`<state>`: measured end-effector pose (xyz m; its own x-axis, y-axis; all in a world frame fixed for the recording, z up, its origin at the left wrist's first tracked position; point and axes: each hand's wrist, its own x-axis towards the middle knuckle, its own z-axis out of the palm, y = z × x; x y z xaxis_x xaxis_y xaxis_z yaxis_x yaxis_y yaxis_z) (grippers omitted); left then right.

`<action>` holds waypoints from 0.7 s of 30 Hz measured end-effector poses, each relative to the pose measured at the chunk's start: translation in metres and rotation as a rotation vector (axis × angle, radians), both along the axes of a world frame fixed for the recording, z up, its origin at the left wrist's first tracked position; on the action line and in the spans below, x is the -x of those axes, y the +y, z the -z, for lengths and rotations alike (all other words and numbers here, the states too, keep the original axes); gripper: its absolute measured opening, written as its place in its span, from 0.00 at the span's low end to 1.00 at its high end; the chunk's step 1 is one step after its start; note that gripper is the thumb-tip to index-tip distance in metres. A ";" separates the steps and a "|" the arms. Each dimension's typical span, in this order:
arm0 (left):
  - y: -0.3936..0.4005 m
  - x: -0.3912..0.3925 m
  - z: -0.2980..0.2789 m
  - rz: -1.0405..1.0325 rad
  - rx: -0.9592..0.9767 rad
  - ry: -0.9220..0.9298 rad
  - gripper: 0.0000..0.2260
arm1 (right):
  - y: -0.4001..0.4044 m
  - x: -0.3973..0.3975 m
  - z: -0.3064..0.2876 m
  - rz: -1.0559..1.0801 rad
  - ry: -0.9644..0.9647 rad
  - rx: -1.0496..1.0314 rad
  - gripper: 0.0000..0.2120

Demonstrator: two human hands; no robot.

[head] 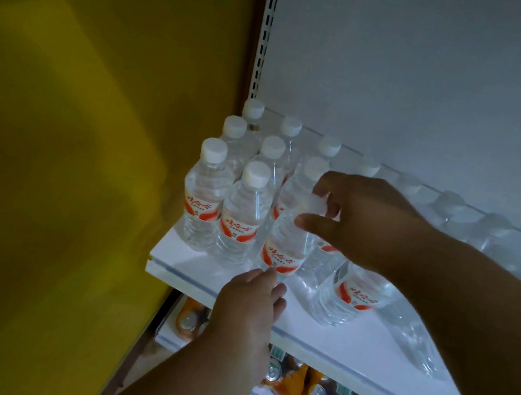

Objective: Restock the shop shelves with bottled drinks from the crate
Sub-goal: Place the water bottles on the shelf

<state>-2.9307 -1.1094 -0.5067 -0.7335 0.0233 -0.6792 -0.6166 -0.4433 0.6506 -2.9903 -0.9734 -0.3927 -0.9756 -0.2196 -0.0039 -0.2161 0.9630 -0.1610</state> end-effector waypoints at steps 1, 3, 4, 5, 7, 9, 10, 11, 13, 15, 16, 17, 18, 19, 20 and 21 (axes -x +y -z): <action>0.002 0.000 -0.001 -0.017 0.000 -0.006 0.05 | -0.001 0.001 0.003 -0.013 -0.008 0.008 0.17; 0.005 -0.001 -0.003 -0.041 0.011 -0.010 0.05 | -0.001 0.005 0.005 -0.042 -0.006 0.039 0.13; 0.007 -0.001 -0.003 -0.055 0.012 -0.013 0.05 | -0.002 0.007 0.006 -0.055 -0.003 0.054 0.12; 0.008 -0.001 -0.004 -0.068 0.003 -0.012 0.05 | -0.002 0.009 0.007 -0.065 -0.002 0.065 0.12; 0.009 0.001 -0.003 -0.094 -0.024 -0.012 0.06 | -0.002 0.011 0.009 -0.083 0.004 0.074 0.11; 0.009 0.005 -0.003 -0.122 -0.043 -0.027 0.08 | -0.003 0.013 0.010 -0.094 0.014 0.090 0.10; 0.009 0.006 -0.003 -0.132 -0.053 -0.032 0.07 | -0.004 0.014 0.010 -0.092 0.018 0.098 0.10; 0.009 0.008 -0.004 -0.136 -0.065 -0.036 0.05 | -0.004 0.015 0.011 -0.086 0.021 0.101 0.10; 0.008 0.010 -0.005 -0.140 -0.070 -0.039 0.06 | -0.003 0.017 0.011 -0.070 0.025 0.093 0.10; 0.008 0.010 -0.003 -0.145 -0.067 -0.031 0.07 | -0.003 0.018 0.011 -0.068 0.026 0.090 0.11; 0.009 0.011 -0.002 -0.144 -0.061 -0.024 0.07 | -0.003 0.018 0.011 -0.069 0.024 0.095 0.11; 0.008 0.011 -0.001 -0.142 -0.057 -0.018 0.07 | -0.003 0.018 0.010 -0.069 0.019 0.099 0.11; 0.008 0.011 0.000 -0.142 -0.053 -0.015 0.07 | -0.003 0.018 0.010 -0.069 0.017 0.101 0.11; 0.008 0.011 0.000 -0.141 -0.050 -0.017 0.07 | -0.003 0.018 0.010 -0.069 0.017 0.098 0.11; 0.008 0.011 0.000 -0.137 -0.046 -0.024 0.07 | -0.003 0.017 0.010 -0.066 0.021 0.094 0.11; 0.008 0.010 0.000 -0.134 -0.045 -0.031 0.07 | -0.003 0.017 0.010 -0.060 0.024 0.091 0.11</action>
<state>-2.9411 -1.1017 -0.5064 -0.7111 -0.0425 -0.7018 -0.5692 -0.5512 0.6101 -3.0070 -0.9762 -0.4022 -0.9602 -0.2762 0.0421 -0.2781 0.9297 -0.2414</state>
